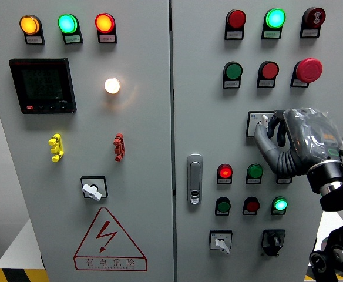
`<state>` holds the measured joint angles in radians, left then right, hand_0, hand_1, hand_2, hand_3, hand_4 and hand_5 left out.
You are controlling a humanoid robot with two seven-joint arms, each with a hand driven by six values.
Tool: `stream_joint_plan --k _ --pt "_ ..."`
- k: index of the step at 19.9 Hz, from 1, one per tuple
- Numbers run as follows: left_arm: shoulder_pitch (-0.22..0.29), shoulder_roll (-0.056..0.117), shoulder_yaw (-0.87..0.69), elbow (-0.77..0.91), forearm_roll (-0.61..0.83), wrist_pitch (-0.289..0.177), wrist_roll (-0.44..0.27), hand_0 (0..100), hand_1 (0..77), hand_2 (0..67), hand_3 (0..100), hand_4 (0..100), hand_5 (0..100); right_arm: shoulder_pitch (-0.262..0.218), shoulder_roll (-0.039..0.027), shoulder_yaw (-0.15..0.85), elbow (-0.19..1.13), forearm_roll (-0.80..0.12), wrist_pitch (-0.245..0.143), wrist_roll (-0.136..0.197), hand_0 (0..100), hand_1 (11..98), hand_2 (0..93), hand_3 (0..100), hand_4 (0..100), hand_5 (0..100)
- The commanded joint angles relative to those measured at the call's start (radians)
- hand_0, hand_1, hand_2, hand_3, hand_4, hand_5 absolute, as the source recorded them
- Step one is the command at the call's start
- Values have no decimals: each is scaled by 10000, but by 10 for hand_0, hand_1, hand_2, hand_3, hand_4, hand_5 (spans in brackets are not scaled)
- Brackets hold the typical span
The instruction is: Rotate and turn off gray switch
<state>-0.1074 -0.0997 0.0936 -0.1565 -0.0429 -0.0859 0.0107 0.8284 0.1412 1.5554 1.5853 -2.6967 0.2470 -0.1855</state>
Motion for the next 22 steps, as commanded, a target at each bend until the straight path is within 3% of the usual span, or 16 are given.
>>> stream_joint_plan --k 1,2,3,4,6,9,22 --pt "1 0 0 0 0 0 0 337 0 123 223 119 122 0 -1 0 9 15 -16 14 821 247 623 903 1000 951" --pt "1 0 0 0 0 0 0 337 0 123 223 119 122 0 -1 0 24 15 -16 14 842 211 587 901 1000 951" --pt "1 0 0 0 0 0 0 337 0 123 223 119 122 -15 -31 0 24 15 -16 14 770 168 538 887 1000 953" --pt "1 0 0 0 0 0 0 337 0 123 223 119 122 -16 -62 0 24 15 -16 14 636 167 523 881 1000 954" --pt "1 0 0 0 0 0 0 337 0 123 223 119 123 -16 -62 0 24 15 -16 14 0 244 458 873 1000 957" --pt "1 0 0 0 0 0 0 336 0 123 223 119 122 -31 -62 -15 24 15 -16 14 0 278 460 871 1000 957" --pt "1 0 0 0 0 0 0 336 0 123 223 119 122 -108 -78 0 146 14 -16 14 0 270 456 868 1000 960"
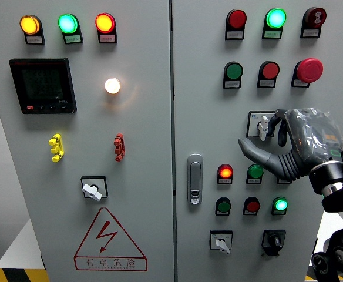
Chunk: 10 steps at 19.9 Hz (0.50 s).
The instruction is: Rotate and turn off gray switch
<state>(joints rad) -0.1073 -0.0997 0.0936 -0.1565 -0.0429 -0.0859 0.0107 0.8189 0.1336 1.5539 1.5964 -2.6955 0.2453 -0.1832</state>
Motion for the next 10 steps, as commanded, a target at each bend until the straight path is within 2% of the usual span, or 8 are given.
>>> stream_joint_plan --k 1,2,3,9,10 --pt "-1 0 0 0 0 0 0 336 0 123 223 119 122 -13 -2 45 36 -12 1 -9 0 270 458 868 1000 960" --pt "-1 0 0 0 0 0 0 336 0 123 223 119 122 -13 -17 46 66 -12 1 6 0 271 459 868 1000 959" --pt "-1 0 0 0 0 0 0 336 0 123 223 119 122 -28 -2 61 112 -12 1 -9 0 272 460 868 1000 959" --pt "-1 0 0 0 0 0 0 337 0 123 223 119 122 -120 -17 138 219 3 1 -9 0 275 466 867 1000 959" --pt "-1 0 0 0 0 0 0 336 0 123 222 119 122 -151 -48 168 280 3 1 -9 0 275 467 867 1000 960"
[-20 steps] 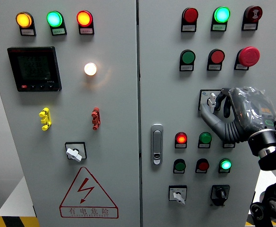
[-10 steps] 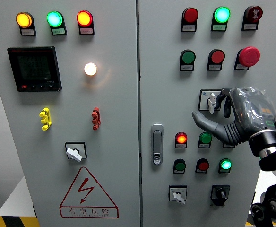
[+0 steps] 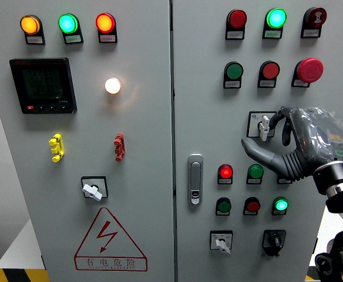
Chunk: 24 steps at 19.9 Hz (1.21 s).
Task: Rotate and turn off gray switch
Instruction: 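Open the right hand fingers and pull back from the switch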
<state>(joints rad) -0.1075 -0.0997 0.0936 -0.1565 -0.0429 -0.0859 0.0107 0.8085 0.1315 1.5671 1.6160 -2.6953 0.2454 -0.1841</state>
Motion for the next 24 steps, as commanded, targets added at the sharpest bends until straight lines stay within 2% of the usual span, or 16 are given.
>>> stream_joint_plan --k 1,13,14,16,18,19,20,21,22,24 --pt "1 0 0 0 0 0 0 336 0 123 222 119 122 -138 -42 37 176 1 0 0 0 275 469 866 1000 960" --pt "1 0 0 0 0 0 0 337 0 123 222 119 122 -1320 -57 420 1633 93 15 123 0 279 482 858 1000 970" --pt "1 0 0 0 0 0 0 337 0 123 222 119 122 -1457 -42 466 1771 109 15 214 0 279 481 860 964 985" --pt "1 0 0 0 0 0 0 337 0 123 222 119 122 -1702 -42 619 2047 94 15 444 0 279 479 901 817 1000" --pt "1 0 0 0 0 0 0 337 0 123 223 119 122 -1856 -42 681 2308 109 15 491 0 279 457 839 794 982" --pt "1 0 0 0 0 0 0 337 0 123 223 119 122 -1918 -42 757 2476 139 15 582 0 279 446 785 733 950" --pt "1 0 0 0 0 0 0 337 0 123 223 119 122 -1994 -27 925 2615 139 0 978 0 279 407 690 597 837" --pt "1 0 0 0 0 0 0 338 0 123 223 119 122 -2132 -11 1018 2783 139 0 1195 0 280 371 618 519 781" --pt "1 0 0 0 0 0 0 337 0 123 223 119 122 -2346 19 1049 3028 139 0 1212 0 281 332 543 436 728" --pt "1 0 0 0 0 0 0 337 0 123 223 119 122 -2562 20 1141 3244 139 0 1289 0 283 304 485 381 649"
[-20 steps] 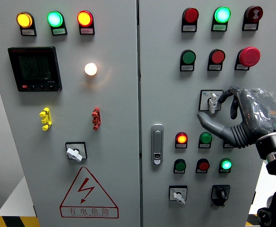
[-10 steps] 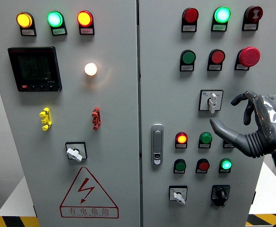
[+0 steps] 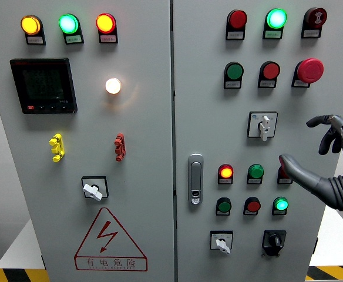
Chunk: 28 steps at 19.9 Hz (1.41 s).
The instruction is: Rotate and turn off gray switch
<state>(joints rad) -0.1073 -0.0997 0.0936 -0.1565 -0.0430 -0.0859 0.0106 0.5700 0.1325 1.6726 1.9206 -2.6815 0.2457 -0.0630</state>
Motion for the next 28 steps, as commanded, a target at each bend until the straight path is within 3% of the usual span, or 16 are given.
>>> stream_joint_plan --k 1,2,4,6,8,14,19,28 --pt "-1 0 0 0 0 0 1 337 0 123 223 119 122 -223 25 163 290 16 -3 78 0 284 267 428 320 540" --pt "-1 0 0 0 0 0 1 337 0 123 223 119 122 -299 25 179 382 16 -18 93 0 284 244 389 278 460" --pt "-1 0 0 0 0 0 1 334 0 123 223 119 122 -407 25 194 597 32 -64 169 0 285 217 343 235 396" --pt "-1 0 0 0 0 0 1 334 0 123 223 119 122 -438 55 270 629 32 -64 811 0 288 206 296 191 334" --pt "-1 0 0 0 0 0 1 335 0 123 223 119 122 -530 147 409 690 32 -125 1105 0 297 187 255 139 257" --pt "-1 0 0 0 0 0 1 336 0 123 223 119 122 -576 163 409 936 32 -156 1152 0 302 152 194 108 174" --pt "-1 0 0 0 0 0 1 337 0 123 222 119 122 -668 224 409 1150 16 -249 1136 0 306 137 173 103 112" --pt "-1 0 0 0 0 0 1 336 0 123 223 120 122 -806 224 439 1350 16 -402 1152 0 313 131 145 98 72"
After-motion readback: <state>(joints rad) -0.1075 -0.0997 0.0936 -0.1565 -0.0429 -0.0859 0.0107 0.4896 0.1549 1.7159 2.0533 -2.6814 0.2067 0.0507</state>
